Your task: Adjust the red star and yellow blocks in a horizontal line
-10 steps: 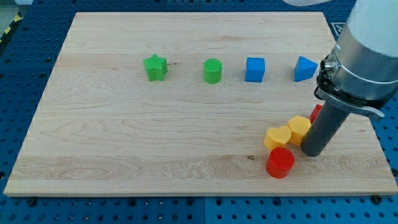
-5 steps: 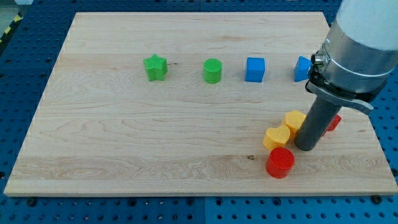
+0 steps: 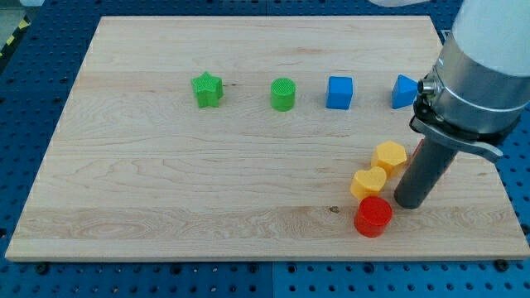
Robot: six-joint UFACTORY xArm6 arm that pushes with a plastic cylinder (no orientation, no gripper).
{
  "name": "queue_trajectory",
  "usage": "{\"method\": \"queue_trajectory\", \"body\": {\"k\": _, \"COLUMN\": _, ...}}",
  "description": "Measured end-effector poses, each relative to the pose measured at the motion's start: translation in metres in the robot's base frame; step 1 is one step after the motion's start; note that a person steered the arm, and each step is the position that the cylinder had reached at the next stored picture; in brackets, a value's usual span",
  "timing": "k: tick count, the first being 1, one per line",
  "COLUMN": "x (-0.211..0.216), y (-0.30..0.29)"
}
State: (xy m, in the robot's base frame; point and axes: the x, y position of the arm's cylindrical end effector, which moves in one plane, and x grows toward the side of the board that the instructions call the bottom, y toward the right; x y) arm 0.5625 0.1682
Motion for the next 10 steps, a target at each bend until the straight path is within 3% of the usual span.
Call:
{"method": "queue_trajectory", "body": {"k": 6, "x": 0.0, "y": -0.048}}
{"method": "queue_trajectory", "body": {"k": 10, "x": -0.026, "y": -0.069}}
